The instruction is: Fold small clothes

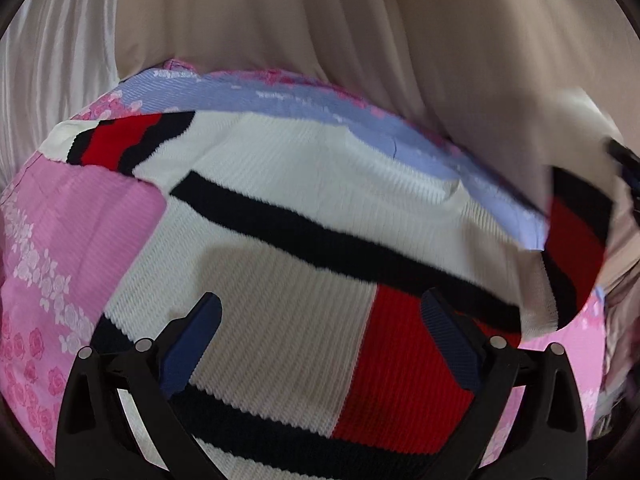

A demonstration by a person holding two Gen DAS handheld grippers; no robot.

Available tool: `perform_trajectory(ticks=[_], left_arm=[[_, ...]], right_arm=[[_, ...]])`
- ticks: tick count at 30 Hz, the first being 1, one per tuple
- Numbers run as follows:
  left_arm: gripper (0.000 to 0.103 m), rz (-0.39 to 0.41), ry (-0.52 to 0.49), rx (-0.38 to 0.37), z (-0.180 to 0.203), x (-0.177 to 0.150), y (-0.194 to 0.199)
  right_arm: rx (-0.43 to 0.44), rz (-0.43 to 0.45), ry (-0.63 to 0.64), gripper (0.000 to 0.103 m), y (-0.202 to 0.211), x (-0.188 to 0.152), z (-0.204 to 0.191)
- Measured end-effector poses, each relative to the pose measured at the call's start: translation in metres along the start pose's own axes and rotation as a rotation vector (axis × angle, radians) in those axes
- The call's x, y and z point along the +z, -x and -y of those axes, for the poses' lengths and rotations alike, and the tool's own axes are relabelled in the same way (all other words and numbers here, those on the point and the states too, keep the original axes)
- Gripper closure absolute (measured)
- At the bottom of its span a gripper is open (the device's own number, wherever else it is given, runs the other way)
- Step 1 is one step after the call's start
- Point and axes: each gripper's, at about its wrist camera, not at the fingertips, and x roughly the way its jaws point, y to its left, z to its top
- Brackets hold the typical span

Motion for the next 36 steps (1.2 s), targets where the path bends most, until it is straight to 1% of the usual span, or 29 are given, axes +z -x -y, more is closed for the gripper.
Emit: perform_trajectory(ticks=[1,2,3,4,6,8,9,10,12,13,15,16,18,19,20,21,22,23,24,25,27,28,29,30,31,32,34,35,36], left_arm=[[0.005,0.005,0.011,-0.012,-0.005,0.004,0.001],[0.005,0.004,0.021,-0.019,-0.010,0.008,0.000],[0.005,-0.005,0.037,-0.022,-0.017,0.013,-0.004],[0.005,-0.012,0.049,-0.027,-0.022,0.017,-0.008],[0.005,-0.045,0.102,-0.068,-0.036,0.027,-0.025],[0.005,-0.082,0.150,-0.100,-0.046,0.035,-0.044],[0.005,-0.098,0.175,-0.119,-0.047,0.040,-0.056],[0.005,-0.116,0.201,-0.118,-0.048,0.046,-0.074],[0.005,-0.144,0.232,-0.114,-0.047,0.056,-0.102],[0.005,-0.171,0.266,-0.120,-0.045,0.062,-0.122],[0.005,-0.188,0.309,-0.133,-0.044,0.068,-0.142],[0.006,-0.190,0.336,-0.103,-0.043,0.072,-0.153],[0.008,-0.149,0.334,-0.057,-0.038,0.080,-0.158],[0.023,-0.138,0.314,-0.045,-0.032,0.085,-0.160],[0.052,-0.131,0.296,-0.053,-0.028,0.089,-0.162],[0.066,-0.129,0.287,-0.068,-0.024,0.091,-0.162],[0.088,-0.123,0.282,-0.090,-0.022,0.096,-0.161],[0.097,-0.109,0.281,-0.100,-0.022,0.101,-0.156],[0.097,-0.088,0.275,-0.107,-0.023,0.104,-0.150],[0.097,-0.060,0.272,-0.112,-0.025,0.105,-0.140],[0.098,-0.044,0.260,-0.113,-0.031,0.101,-0.128],[0.097,-0.060,0.250,-0.094,-0.036,0.094,-0.131],[0.097,-0.086,0.242,-0.074,-0.039,0.086,-0.138],[0.097,-0.135,0.247,-0.048,-0.043,0.074,-0.150],[0.098,-0.145,0.264,-0.050,-0.048,0.068,-0.154],[0.098,-0.118,0.270,-0.063,-0.050,0.065,-0.151],[0.098,-0.119,0.266,-0.074,-0.048,0.066,-0.147],[0.097,-0.121,0.267,-0.082,-0.048,0.066,-0.146],[0.097,-0.122,0.263,-0.086,-0.047,0.068,-0.147]], right_arm=[[0.064,-0.039,0.038,0.091,-0.019,-0.007,-0.032],[0.126,-0.090,0.077,0.091,-0.045,-0.020,-0.065],[0.151,-0.128,0.114,0.087,-0.064,-0.032,-0.086],[0.152,-0.171,0.176,0.082,-0.088,-0.050,-0.109],[0.082,-0.221,0.253,0.082,-0.116,-0.080,-0.125],[0.032,-0.237,0.229,0.078,-0.113,-0.097,-0.107],[-0.018,-0.235,0.215,0.068,-0.104,-0.104,-0.092],[-0.110,-0.219,0.216,0.055,-0.089,-0.114,-0.070],[-0.319,-0.212,0.231,0.045,-0.063,-0.130,-0.031],[-0.382,-0.230,0.224,0.045,-0.055,-0.137,-0.017],[-0.452,-0.287,0.190,0.045,-0.047,-0.148,0.013],[-0.468,-0.301,0.193,0.045,-0.048,-0.151,0.022],[-0.468,-0.328,0.238,0.045,-0.053,-0.160,0.025],[-0.461,-0.342,0.248,0.045,-0.055,-0.167,0.030],[-0.446,-0.359,0.252,0.045,-0.062,-0.172,0.031],[-0.433,-0.368,0.253,0.045,-0.062,-0.181,0.035],[-0.421,-0.378,0.257,0.048,-0.068,-0.184,0.036],[-0.412,-0.386,0.258,0.054,-0.072,-0.184,0.034],[-0.394,-0.390,0.250,0.082,-0.076,-0.185,0.032],[-0.388,-0.384,0.219,0.089,-0.077,-0.180,0.035],[-0.337,-0.318,0.129,0.090,-0.062,-0.167,0.038],[-0.332,-0.284,0.096,0.090,-0.049,-0.162,0.042],[-0.335,-0.271,0.075,0.090,-0.045,-0.159,0.046],[-0.339,-0.281,0.046,0.090,-0.040,-0.163,0.056],[-0.347,-0.306,0.025,0.090,-0.042,-0.169,0.065],[-0.362,-0.358,0.006,0.090,-0.049,-0.181,0.076],[-0.353,-0.367,0.004,0.089,-0.047,-0.187,0.079],[-0.355,-0.385,-0.007,0.089,-0.044,-0.184,0.076],[-0.344,-0.375,-0.016,0.088,-0.037,-0.179,0.072]])
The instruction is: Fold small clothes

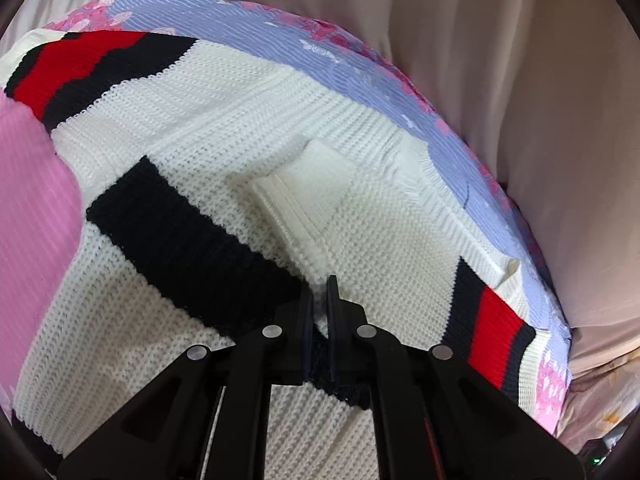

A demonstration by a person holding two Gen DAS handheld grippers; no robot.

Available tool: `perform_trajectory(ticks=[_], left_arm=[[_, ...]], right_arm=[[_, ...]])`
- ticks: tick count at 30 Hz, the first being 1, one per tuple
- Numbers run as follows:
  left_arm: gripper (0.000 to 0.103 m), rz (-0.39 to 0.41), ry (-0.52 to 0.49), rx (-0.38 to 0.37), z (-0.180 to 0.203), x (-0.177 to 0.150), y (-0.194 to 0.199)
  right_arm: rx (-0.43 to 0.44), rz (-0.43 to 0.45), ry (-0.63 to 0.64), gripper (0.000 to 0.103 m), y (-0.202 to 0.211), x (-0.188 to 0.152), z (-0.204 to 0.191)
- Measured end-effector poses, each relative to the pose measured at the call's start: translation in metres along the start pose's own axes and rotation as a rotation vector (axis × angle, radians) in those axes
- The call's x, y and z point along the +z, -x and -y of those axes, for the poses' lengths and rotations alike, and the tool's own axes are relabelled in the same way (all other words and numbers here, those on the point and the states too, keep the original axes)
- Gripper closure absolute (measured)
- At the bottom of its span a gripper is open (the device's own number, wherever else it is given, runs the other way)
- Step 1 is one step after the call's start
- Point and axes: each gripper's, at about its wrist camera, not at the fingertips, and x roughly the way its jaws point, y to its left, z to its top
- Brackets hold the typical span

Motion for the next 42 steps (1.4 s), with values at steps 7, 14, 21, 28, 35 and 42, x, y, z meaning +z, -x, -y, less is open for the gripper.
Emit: perform_trajectory(ticks=[7,14,21,28,35,42], left_arm=[[0.097,-0.012,-0.013,-0.004,-0.001,-0.001,-0.006],[0.096,-0.011,-0.043,-0.010,-0.004,-0.003,-0.002],[0.094,-0.025,-0.014,-0.047,-0.012,-0.001,0.001],[0.058,0.100,0.136,-0.033,-0.105,0.039,0.071],[0.036,0.264,0.553,0.159,-0.290,0.131,0.107],[0.096,0.223,0.585,0.126,-0.326,0.179,0.084]], right_arm=[[0.045,0.178,-0.007,0.053,0.055,0.057,-0.015],[-0.034,0.003,0.016,0.087,-0.054,0.133,-0.016],[-0.080,0.046,-0.004,0.088,-0.051,0.142,-0.002],[-0.041,0.099,0.086,0.084,0.028,0.075,-0.053],[-0.118,0.028,0.132,0.074,0.037,0.004,-0.080],[-0.075,0.003,0.137,0.064,0.044,-0.020,-0.120]])
